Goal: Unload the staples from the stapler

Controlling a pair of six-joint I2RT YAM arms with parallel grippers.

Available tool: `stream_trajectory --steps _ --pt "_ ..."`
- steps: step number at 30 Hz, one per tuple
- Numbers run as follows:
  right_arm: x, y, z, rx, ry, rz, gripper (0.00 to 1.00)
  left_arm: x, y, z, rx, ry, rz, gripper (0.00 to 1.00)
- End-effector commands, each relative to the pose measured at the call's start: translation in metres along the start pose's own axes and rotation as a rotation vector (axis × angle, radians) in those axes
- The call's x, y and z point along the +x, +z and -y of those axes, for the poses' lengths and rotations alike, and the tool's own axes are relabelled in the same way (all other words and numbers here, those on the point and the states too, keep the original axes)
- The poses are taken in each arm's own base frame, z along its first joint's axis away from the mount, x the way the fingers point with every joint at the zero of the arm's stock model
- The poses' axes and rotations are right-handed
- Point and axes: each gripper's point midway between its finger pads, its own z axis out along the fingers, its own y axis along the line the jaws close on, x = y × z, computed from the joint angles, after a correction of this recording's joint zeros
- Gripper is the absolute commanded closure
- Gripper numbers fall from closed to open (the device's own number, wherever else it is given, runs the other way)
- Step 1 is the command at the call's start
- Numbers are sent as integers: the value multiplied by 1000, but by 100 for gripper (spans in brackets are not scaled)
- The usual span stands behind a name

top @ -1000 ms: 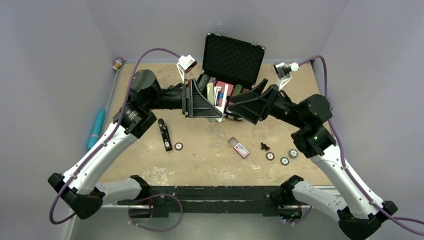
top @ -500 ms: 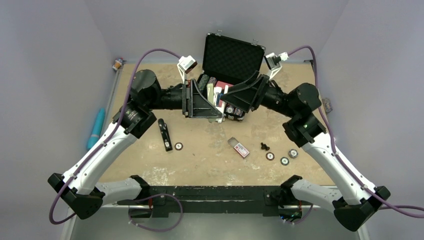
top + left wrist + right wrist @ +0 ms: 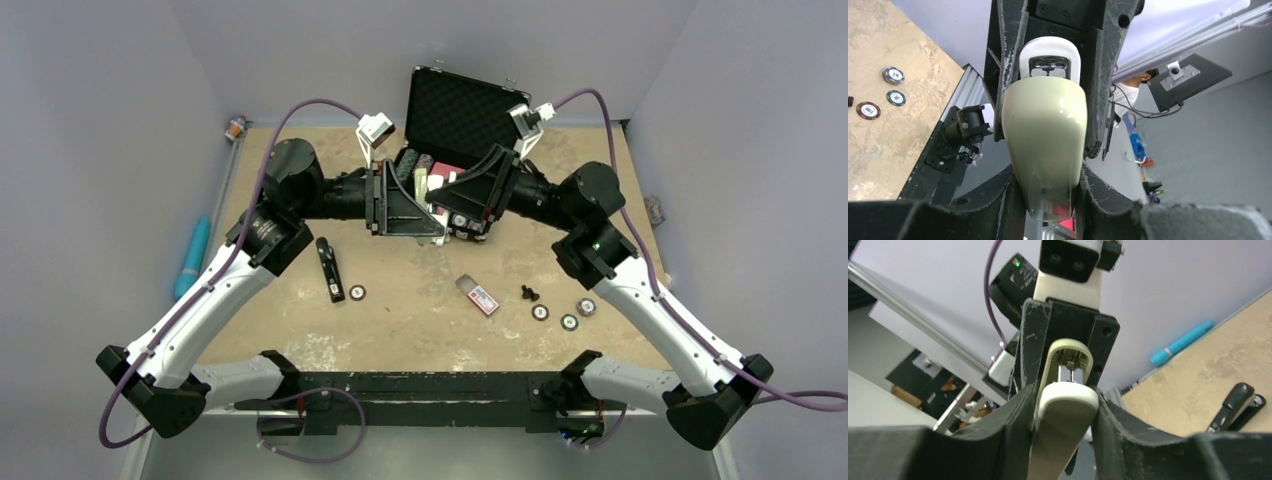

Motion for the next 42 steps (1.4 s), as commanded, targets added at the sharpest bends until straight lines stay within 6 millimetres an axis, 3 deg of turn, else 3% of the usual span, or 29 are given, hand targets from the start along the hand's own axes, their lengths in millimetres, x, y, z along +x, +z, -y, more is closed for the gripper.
stream_trajectory --steps 1,2,3,7,8,12,16,22,29,33,37,42 --pt "-12 1 -27 -70 -54 34 71 -5 -4 20 34 76 23 100" --pt "-12 1 -26 -66 -52 33 90 -5 -4 19 32 76 23 100" --pt "-11 1 -25 -61 -50 33 100 -4 -4 19 31 77 20 100" --pt "-8 -3 -23 -46 -47 36 100 -2 -5 11 -2 61 25 98" --pt "-7 -4 -22 -41 -45 37 100 -2 -5 10 -5 61 23 88" --pt "-1 -10 -11 20 -36 31 100 3 -8 -1 -49 40 17 23" --pt "8 -16 6 93 -15 22 100 12 -21 -16 -119 33 37 2" --pt "30 -21 43 194 40 -12 100 32 -53 -47 -304 19 87 0" --pt "59 -22 83 285 117 -77 100 36 -86 -91 -589 14 156 1" --pt "67 -19 106 353 139 -105 100 34 -105 -119 -759 -4 194 7" --pt "83 -21 140 468 172 -158 100 29 -110 -135 -828 11 206 12" --pt "110 -28 184 596 223 -226 100 19 -106 -152 -862 28 200 34"
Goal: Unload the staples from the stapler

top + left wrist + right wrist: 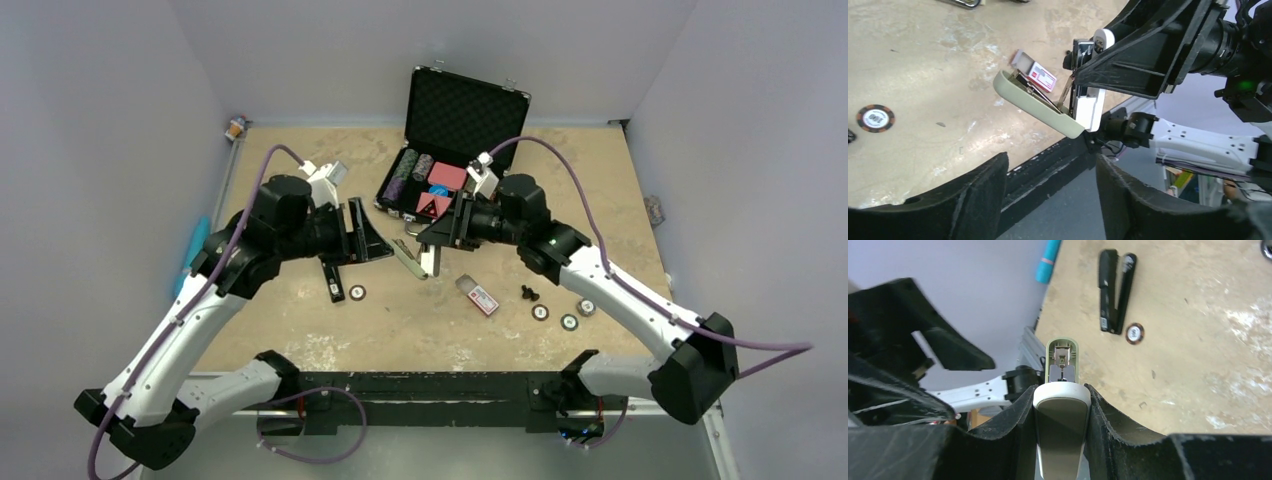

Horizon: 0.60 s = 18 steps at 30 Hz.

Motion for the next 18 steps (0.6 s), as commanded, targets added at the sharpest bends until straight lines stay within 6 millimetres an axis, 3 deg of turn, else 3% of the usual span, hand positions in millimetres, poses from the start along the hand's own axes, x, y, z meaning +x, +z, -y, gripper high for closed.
stream_trajectory --steps 1,5,7,11,18 --pt "2 12 23 87 -5 -18 100 -19 11 -11 -60 52 58 41" --pt "12 25 44 127 21 -62 100 -20 40 -30 -127 41 21 83" --pt "15 31 50 139 24 -83 100 -17 58 -41 -154 32 -10 97" --pt "20 44 64 161 28 -125 100 -10 96 -60 -189 -3 -77 100" --pt "25 63 85 200 31 -176 100 -7 151 -73 -179 -60 -146 100"
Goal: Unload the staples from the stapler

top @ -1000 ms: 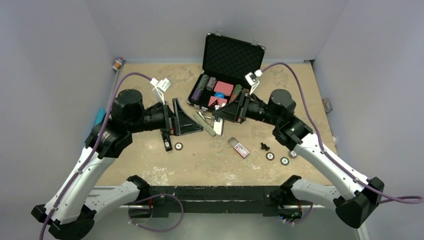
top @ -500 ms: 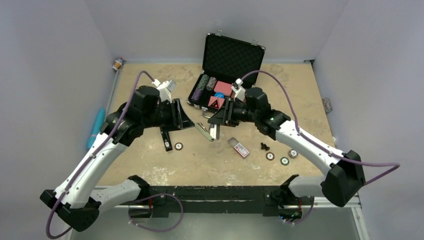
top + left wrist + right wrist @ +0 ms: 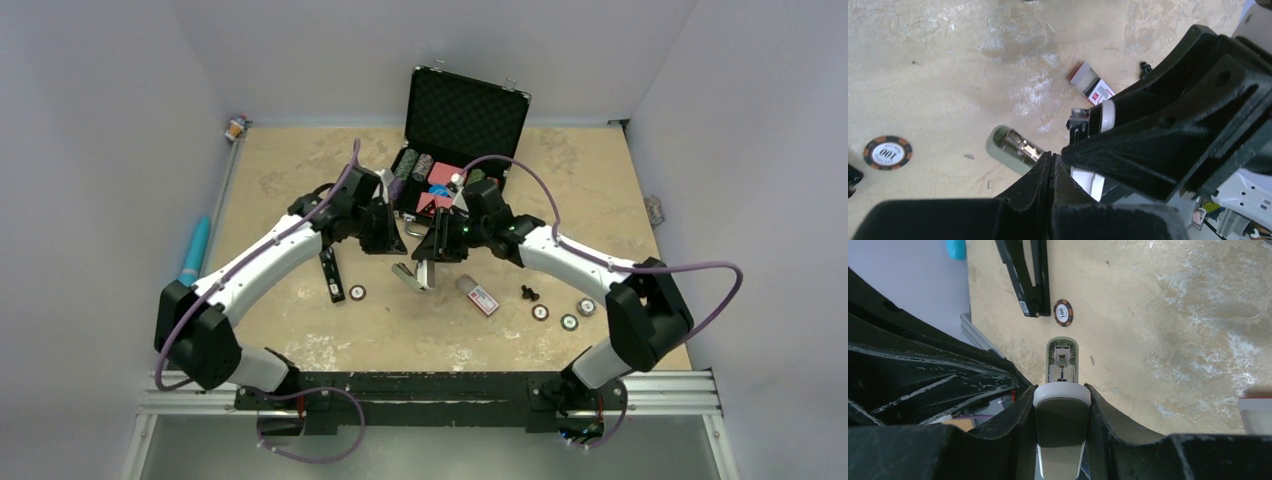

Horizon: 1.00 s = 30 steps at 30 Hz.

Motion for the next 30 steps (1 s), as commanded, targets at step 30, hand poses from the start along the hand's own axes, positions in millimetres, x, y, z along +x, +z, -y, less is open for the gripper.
stream_trajectory --steps 30 --pt "-31 29 6 35 -44 -25 100 37 99 -61 -136 -117 -171 100"
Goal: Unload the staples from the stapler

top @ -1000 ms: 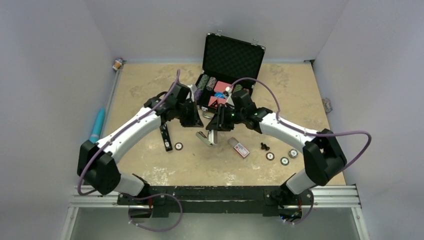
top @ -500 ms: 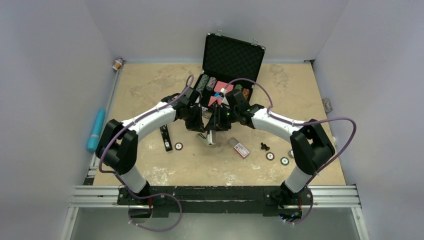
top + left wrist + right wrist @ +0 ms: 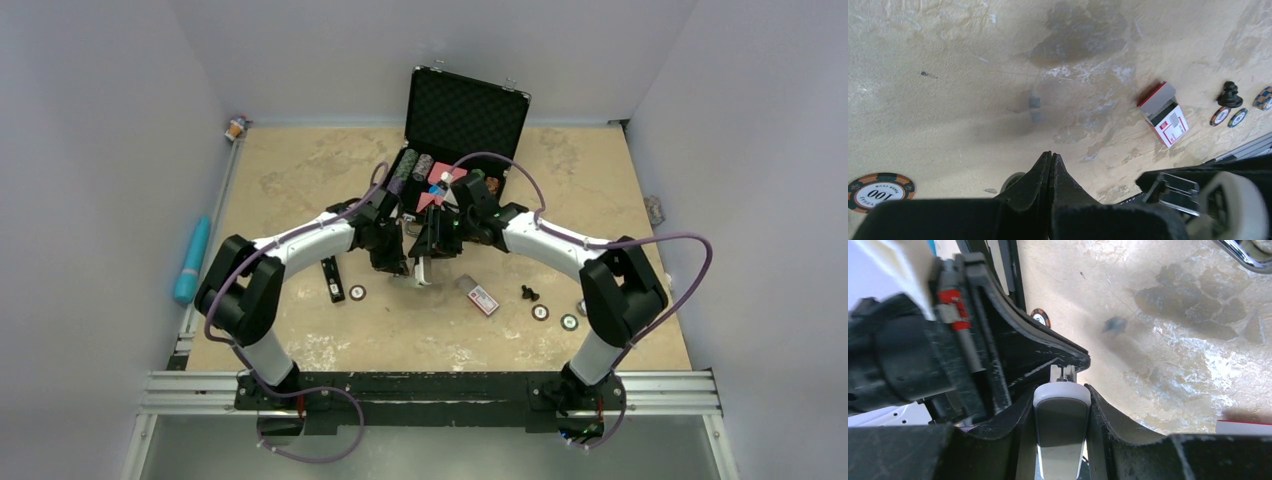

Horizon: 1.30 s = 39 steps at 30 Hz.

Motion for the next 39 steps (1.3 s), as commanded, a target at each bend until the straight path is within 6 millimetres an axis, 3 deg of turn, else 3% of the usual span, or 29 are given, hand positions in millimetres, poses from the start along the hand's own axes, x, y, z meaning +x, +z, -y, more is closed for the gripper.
stream_trajectory --steps 1,7,15,22,29,31,34,36,39 --pt "-23 -4 -20 -43 -46 45 100 10 8 -6 19 -45 -16 100" --pt "-21 7 -10 -22 -27 23 100 22 4 -7 53 -79 -18 100" --pt "-33 9 -7 17 -42 47 100 53 -7 -13 90 -130 -41 100" --pt "-45 4 -9 14 -50 70 100 86 -18 -29 106 -196 -66 100" --pt "-50 -7 -23 -34 -64 84 100 97 -42 -32 135 -235 -28 100" --pt "-50 -14 -30 -53 -73 95 100 97 -50 -31 143 -225 -9 82" --pt "-49 -27 -40 -78 -87 108 100 92 -68 -28 150 -204 34 38" --pt "-47 -37 -47 -103 -98 117 100 88 -80 -23 169 -178 70 25" --pt "-41 -54 -59 -148 -109 135 100 80 -99 -15 201 -118 123 15"
